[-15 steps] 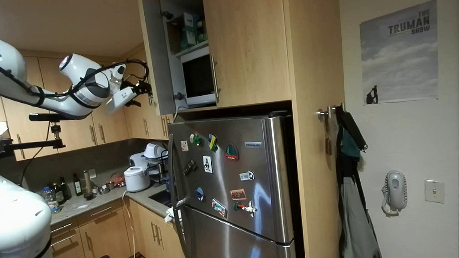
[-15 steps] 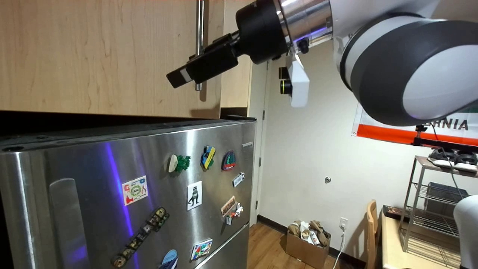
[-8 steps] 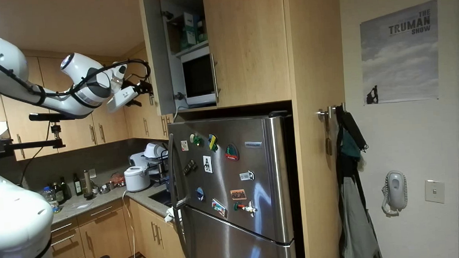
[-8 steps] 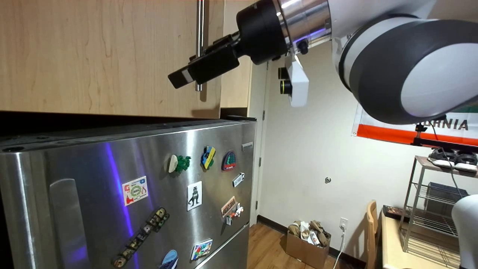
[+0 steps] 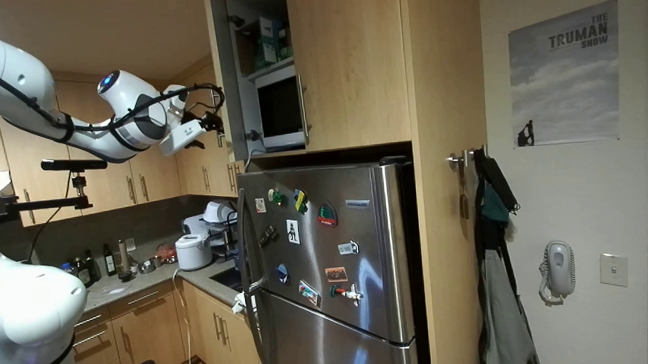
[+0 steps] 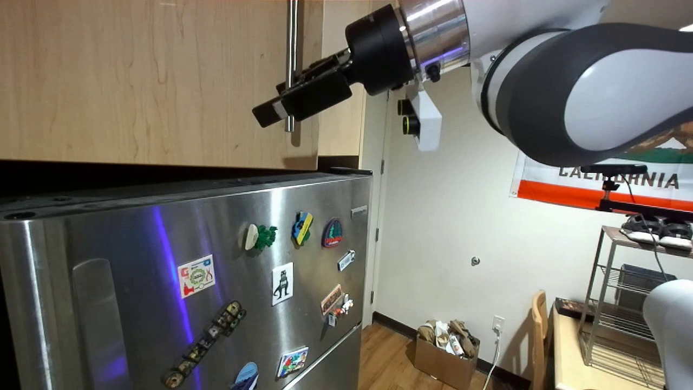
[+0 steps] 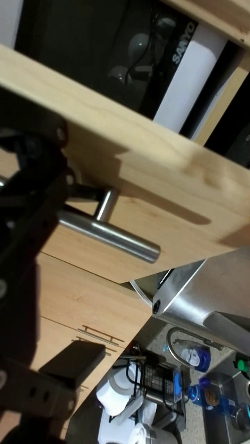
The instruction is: Open the left cabinet door above the fridge
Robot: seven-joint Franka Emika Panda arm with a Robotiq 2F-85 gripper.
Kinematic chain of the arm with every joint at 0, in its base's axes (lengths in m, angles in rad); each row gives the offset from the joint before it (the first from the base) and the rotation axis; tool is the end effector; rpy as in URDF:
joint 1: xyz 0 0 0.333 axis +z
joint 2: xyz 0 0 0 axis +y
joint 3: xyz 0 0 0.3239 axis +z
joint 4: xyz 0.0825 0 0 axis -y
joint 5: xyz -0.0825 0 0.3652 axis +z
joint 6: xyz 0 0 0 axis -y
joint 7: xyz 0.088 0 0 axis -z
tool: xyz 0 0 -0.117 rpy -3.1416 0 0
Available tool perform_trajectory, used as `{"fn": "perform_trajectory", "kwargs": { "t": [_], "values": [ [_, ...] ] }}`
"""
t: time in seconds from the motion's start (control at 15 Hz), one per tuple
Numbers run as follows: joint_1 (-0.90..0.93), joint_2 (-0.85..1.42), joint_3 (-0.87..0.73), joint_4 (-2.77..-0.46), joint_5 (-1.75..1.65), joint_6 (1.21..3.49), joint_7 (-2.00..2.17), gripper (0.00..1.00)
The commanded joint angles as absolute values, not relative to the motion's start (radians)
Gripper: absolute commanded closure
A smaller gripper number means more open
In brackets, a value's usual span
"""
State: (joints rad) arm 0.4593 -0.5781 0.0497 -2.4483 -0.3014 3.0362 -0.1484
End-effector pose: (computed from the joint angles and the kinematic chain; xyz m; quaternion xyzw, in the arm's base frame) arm 0.3419 0.2225 0.6511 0.7417 0.3798 0.5527 0.0098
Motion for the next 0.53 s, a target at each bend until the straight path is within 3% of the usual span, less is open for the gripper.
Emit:
{"fn": "perform_trajectory", "kwargs": {
  "t": [0.0,0.47],
  "values": [
    [0.445,-0.575,0.068,-2.449,-0.25,3.041,-0.19,0.0],
    [0.527,-0.635,0.019,-2.49,-0.167,3.048,-0.241,0.0]
  ]
}}
